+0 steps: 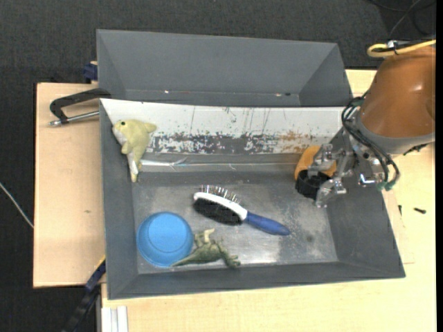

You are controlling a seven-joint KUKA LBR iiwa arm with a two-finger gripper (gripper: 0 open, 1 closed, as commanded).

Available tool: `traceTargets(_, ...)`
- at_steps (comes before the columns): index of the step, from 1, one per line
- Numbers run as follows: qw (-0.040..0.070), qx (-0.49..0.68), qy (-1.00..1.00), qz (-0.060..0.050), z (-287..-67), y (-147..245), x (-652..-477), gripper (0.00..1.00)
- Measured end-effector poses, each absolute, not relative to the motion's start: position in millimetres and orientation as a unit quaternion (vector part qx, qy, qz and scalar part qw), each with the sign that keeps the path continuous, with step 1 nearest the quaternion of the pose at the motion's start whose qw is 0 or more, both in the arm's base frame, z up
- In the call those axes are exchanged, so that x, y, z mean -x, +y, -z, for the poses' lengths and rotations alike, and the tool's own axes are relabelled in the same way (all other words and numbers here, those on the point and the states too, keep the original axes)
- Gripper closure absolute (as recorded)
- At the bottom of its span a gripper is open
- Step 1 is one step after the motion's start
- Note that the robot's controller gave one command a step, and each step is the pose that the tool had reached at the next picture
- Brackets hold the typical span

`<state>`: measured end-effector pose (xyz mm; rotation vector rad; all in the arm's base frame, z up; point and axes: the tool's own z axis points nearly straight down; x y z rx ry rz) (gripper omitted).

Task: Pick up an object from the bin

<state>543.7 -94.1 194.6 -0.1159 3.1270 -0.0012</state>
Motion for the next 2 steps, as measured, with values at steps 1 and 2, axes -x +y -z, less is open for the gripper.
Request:
traceTargets(1,0.007,0.173,0.985,0.003,-359,-123,-537.7,1.00)
traceTargets(2,0.005,0.273,0.962,0.002,-399,-114,-527.4,1.00)
